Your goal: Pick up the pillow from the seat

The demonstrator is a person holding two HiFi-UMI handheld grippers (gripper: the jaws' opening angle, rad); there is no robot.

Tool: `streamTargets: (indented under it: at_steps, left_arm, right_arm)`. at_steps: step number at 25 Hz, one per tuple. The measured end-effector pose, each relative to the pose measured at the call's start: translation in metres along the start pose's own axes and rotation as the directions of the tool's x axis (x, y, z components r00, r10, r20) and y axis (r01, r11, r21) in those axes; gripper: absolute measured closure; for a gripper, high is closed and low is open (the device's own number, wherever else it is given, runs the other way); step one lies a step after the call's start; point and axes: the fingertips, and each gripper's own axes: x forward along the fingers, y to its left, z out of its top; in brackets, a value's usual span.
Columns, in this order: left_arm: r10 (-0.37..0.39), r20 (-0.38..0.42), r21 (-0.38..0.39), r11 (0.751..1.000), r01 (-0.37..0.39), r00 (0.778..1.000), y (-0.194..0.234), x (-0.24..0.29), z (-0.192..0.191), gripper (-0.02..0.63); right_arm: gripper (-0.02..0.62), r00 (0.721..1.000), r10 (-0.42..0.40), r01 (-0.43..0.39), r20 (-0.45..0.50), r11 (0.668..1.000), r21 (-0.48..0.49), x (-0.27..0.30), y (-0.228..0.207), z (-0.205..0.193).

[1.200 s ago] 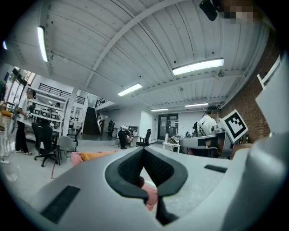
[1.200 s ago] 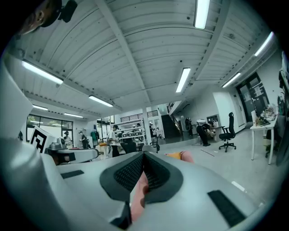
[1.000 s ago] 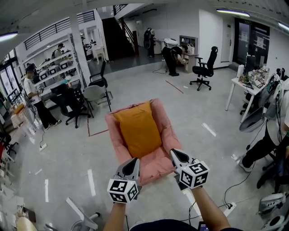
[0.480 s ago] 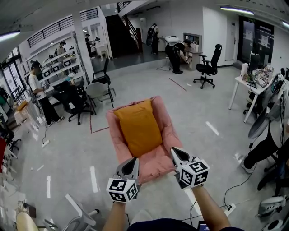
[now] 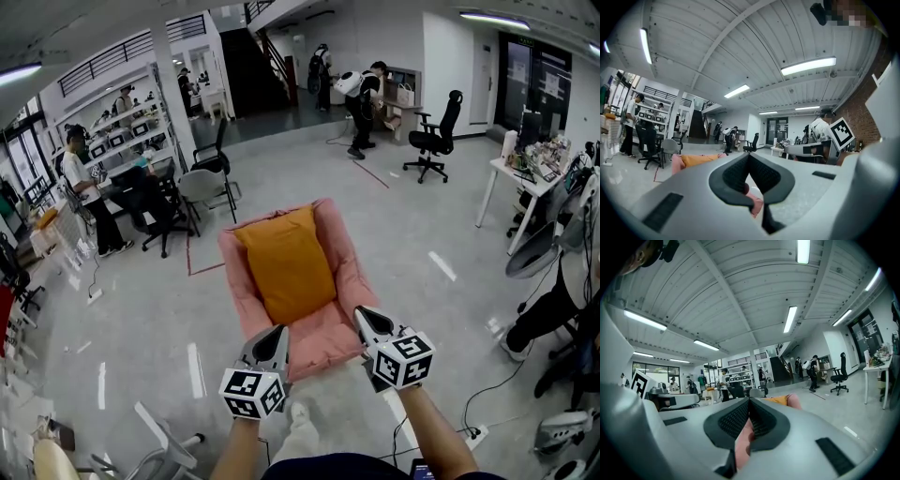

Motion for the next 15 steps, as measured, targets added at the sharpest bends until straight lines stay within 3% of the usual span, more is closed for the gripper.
streamTargets:
  at_steps: [15]
  left_arm:
    - [0.014, 0.001, -0.025, 1.000, -0.014, 1.000, 0.014, 0.030, -0.003, 0.609]
  right_arm:
    - [0.578, 1.000, 0.010, -0.010, -0.020, 1.000, 0.006, 0.026, -0.024, -0.003]
